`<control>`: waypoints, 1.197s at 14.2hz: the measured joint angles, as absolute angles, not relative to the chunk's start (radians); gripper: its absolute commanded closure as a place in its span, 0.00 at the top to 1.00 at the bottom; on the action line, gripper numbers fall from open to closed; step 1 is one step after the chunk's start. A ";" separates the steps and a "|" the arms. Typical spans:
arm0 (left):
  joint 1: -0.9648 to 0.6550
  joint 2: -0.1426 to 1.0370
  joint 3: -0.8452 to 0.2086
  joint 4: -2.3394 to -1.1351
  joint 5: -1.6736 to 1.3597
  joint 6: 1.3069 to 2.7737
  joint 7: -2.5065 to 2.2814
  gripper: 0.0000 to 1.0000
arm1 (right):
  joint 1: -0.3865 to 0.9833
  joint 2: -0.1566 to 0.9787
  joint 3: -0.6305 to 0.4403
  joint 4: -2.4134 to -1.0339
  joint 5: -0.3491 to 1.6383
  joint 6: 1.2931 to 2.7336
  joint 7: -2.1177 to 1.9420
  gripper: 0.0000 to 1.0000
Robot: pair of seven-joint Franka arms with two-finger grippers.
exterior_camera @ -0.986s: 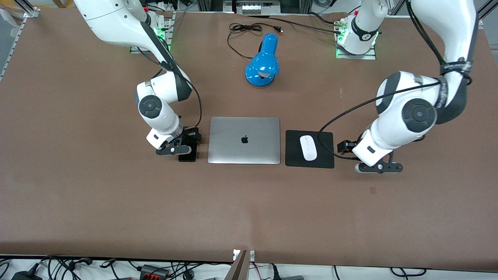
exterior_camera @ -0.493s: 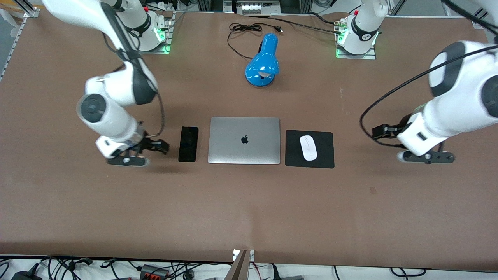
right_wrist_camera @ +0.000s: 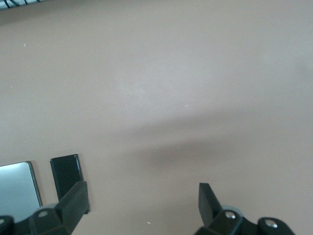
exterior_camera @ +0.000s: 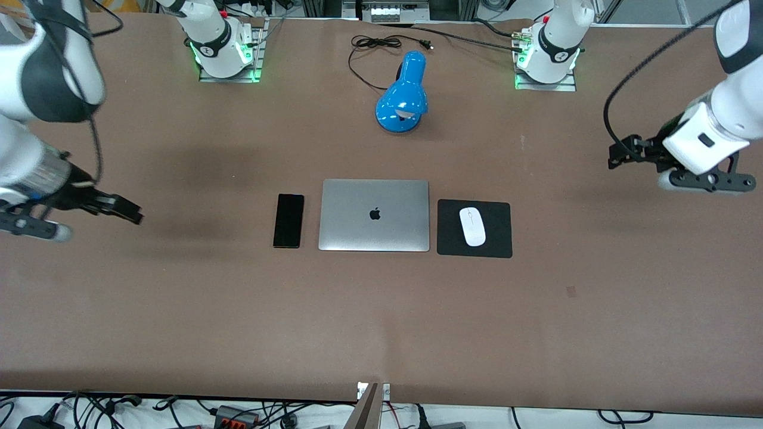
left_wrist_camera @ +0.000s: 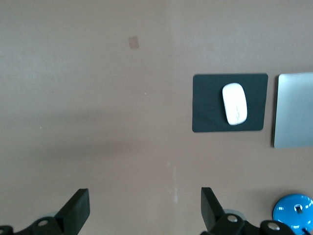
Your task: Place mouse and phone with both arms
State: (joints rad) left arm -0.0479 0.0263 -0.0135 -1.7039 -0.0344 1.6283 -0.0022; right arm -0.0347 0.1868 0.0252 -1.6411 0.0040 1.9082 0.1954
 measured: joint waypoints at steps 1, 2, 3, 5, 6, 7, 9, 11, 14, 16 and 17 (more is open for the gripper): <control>-0.049 0.015 -0.013 -1.719 -0.033 1.629 0.005 1.00 | -0.053 0.171 0.025 -1.631 -0.004 1.894 0.173 1.00; -0.048 0.014 -0.012 -1.726 -0.031 1.630 0.008 1.00 | -0.067 0.155 0.025 -1.626 -0.015 1.880 0.161 1.00; -0.047 0.015 -0.009 -1.729 -0.031 1.632 0.009 1.00 | -0.078 0.140 0.025 -1.624 -0.021 1.858 0.154 1.00; -0.041 0.015 -0.004 -1.729 -0.031 1.633 0.014 1.00 | -0.088 0.115 0.025 -1.619 -0.023 1.800 0.153 1.00; -0.038 0.015 -0.003 -1.729 -0.031 1.635 0.016 1.00 | -0.089 0.108 0.024 -1.608 -0.023 1.758 0.153 1.00; -0.036 0.015 -0.002 -1.729 -0.031 1.639 0.018 1.00 | -0.090 0.106 0.023 -1.589 -0.023 1.713 0.153 1.00; -0.034 0.015 -0.002 -1.729 -0.031 1.643 0.019 1.00 | -0.091 0.106 0.022 -1.562 -0.023 1.667 0.151 1.00; -0.034 0.015 -0.002 -1.729 -0.031 1.644 0.019 1.00 | -0.090 0.106 0.023 -1.556 -0.023 1.661 0.125 1.00; -0.034 0.015 -0.002 -1.729 -0.031 1.645 0.020 1.00 | -0.090 0.106 0.024 -1.556 -0.023 1.648 0.095 1.00; -0.034 0.015 -0.002 -1.729 -0.031 1.645 0.020 1.00 | -0.088 0.106 0.027 -1.555 -0.023 1.622 0.094 1.00; -0.034 0.015 -0.002 -1.729 -0.031 1.645 0.020 1.00 | -0.088 0.106 0.027 -1.554 -0.023 1.618 0.093 1.00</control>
